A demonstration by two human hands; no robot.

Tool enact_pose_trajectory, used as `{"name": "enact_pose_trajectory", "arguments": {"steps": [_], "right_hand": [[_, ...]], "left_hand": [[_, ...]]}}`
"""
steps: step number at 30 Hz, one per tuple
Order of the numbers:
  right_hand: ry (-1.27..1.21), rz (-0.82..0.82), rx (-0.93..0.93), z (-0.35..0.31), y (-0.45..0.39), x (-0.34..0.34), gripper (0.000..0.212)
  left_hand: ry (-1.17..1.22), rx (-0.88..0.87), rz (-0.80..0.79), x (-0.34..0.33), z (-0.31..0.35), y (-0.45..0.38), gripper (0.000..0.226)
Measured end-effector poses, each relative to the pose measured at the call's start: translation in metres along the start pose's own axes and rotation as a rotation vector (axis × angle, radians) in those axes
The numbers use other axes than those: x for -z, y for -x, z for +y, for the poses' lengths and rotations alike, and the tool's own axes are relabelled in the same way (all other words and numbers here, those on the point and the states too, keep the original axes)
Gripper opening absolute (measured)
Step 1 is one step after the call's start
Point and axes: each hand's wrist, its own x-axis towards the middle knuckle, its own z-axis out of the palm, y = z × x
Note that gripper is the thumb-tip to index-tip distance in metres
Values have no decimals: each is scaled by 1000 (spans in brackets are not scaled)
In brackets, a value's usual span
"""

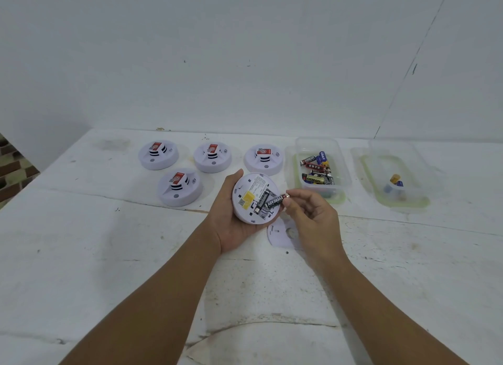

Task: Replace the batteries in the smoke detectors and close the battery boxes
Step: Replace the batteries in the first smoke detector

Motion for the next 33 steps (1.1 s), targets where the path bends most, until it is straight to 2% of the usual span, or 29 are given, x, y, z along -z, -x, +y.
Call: {"name": "enact_pose_trajectory", "arguments": {"steps": [7, 16, 18, 21, 26, 33], "right_hand": [[-30, 4, -7, -3, 2, -1, 11], [-81, -48, -21, -9, 3, -3, 25], [-37, -38, -22, -9, 5, -4, 24], [117, -28, 76, -9, 4, -2, 28], [157, -77, 94, -9, 5, -2, 31], [121, -66, 40, -9, 6, -3, 22]], "left_hand": [[-2, 0, 17, 0, 0, 1, 60], [-15, -9, 27, -2, 0, 0, 62], [-13, -5, 24, -2, 0, 0, 62], [-11, -1, 22, -1, 0, 0, 59], [-42, -12, 23, 1, 0, -2, 58], [-57, -18, -10, 2, -1, -2, 59]]}}
